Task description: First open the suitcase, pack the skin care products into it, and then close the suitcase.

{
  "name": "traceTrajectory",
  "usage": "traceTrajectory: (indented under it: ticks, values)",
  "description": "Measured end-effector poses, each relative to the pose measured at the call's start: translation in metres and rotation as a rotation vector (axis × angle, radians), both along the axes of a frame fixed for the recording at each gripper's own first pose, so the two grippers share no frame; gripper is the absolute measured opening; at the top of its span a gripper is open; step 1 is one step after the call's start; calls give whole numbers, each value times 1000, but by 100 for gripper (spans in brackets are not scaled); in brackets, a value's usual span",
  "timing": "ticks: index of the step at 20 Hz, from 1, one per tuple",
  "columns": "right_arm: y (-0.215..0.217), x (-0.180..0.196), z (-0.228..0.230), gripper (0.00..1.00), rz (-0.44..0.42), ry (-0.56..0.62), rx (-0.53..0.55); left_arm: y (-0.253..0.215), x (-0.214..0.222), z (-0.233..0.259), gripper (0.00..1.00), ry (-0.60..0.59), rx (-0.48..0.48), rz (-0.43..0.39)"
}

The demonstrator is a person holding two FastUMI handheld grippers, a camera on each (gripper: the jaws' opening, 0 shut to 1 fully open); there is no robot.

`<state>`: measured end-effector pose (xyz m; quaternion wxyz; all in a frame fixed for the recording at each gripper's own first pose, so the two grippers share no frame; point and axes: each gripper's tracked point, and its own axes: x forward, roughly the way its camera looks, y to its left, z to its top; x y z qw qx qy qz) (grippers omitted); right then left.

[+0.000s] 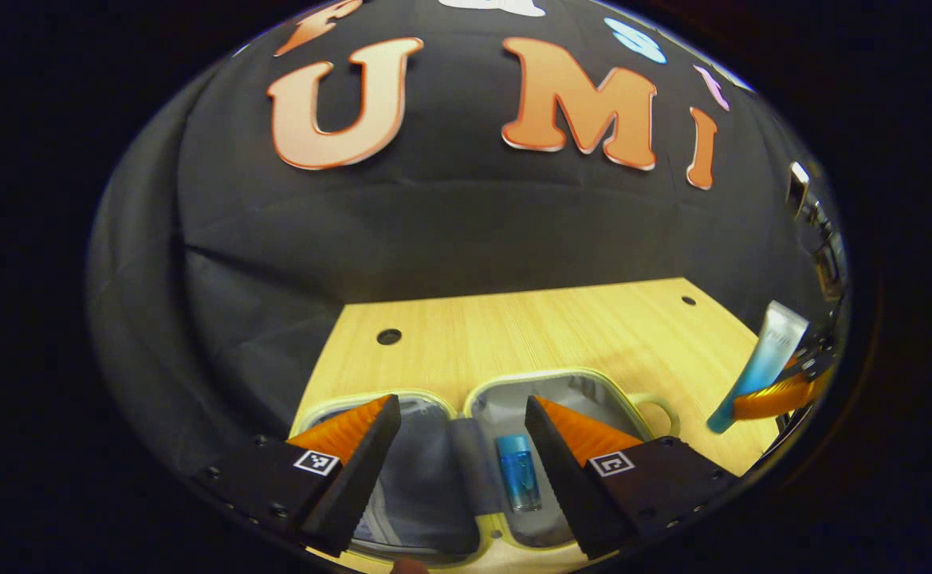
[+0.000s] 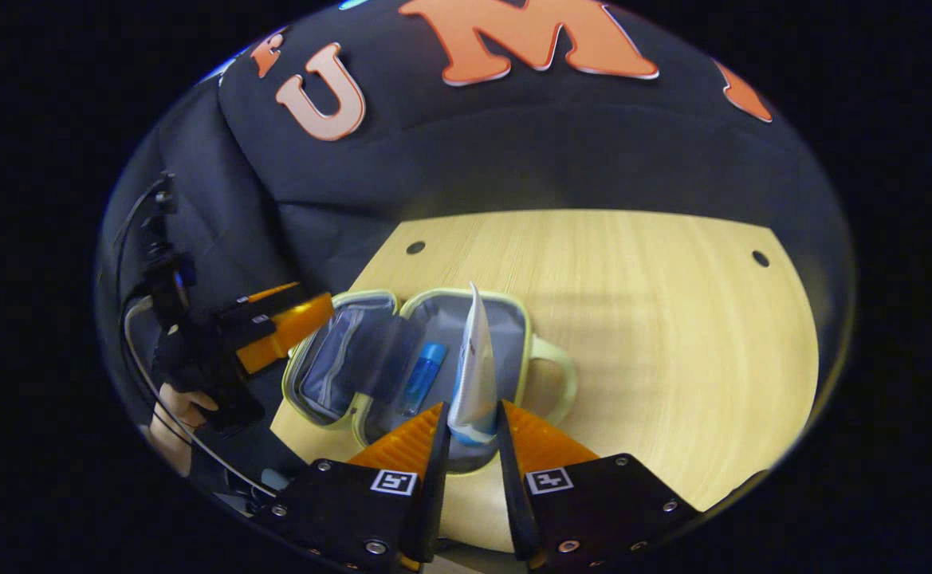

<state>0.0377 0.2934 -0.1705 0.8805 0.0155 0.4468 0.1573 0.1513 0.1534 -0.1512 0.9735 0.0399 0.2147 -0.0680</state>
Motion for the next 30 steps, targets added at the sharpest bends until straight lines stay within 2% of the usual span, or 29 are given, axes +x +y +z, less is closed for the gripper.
traceTrajectory:
  ticks: [4, 10, 11, 12, 17, 19, 20, 21, 22, 26, 27, 30]
  values:
    - [24, 1, -40, 36, 47, 182, 6, 48, -19, 20, 98, -72, 6, 76]
    - [47, 30, -107, 36, -7, 321, -24, 100, -43, 19, 98, -80, 11, 174]
    - [45, 32, -114, 31, -18, 344, -32, 105, -46, 15, 98, -67, 6, 190]
    - [46, 34, -122, 36, -26, 361, -38, 111, -49, 11, 98, -56, 4, 204]
    - [47, 37, -142, 36, -57, 383, -74, 131, -62, 0, 98, -29, -8, 248]
    - [46, 37, -144, 39, -60, 385, -83, 134, -65, -3, 98, -25, -18, 260]
    - [46, 37, -142, 34, -64, 381, -82, 134, -66, -3, 98, -22, -26, 262]
    - [48, 40, -142, 43, -67, 366, -82, 135, -67, -4, 98, -22, -30, 264]
    - [49, 42, -144, 45, -71, 358, -77, 136, -67, -5, 98, -20, -31, 265]
    - [54, 40, -133, 88, -58, 325, -64, 140, -69, -6, 98, -19, -37, 275]
    - [55, 38, -129, 95, -51, 309, -65, 142, -68, -7, 98, -18, -41, 281]
    - [65, 39, -112, 95, -23, 246, -20, 150, -74, -8, 98, -15, -60, 321]
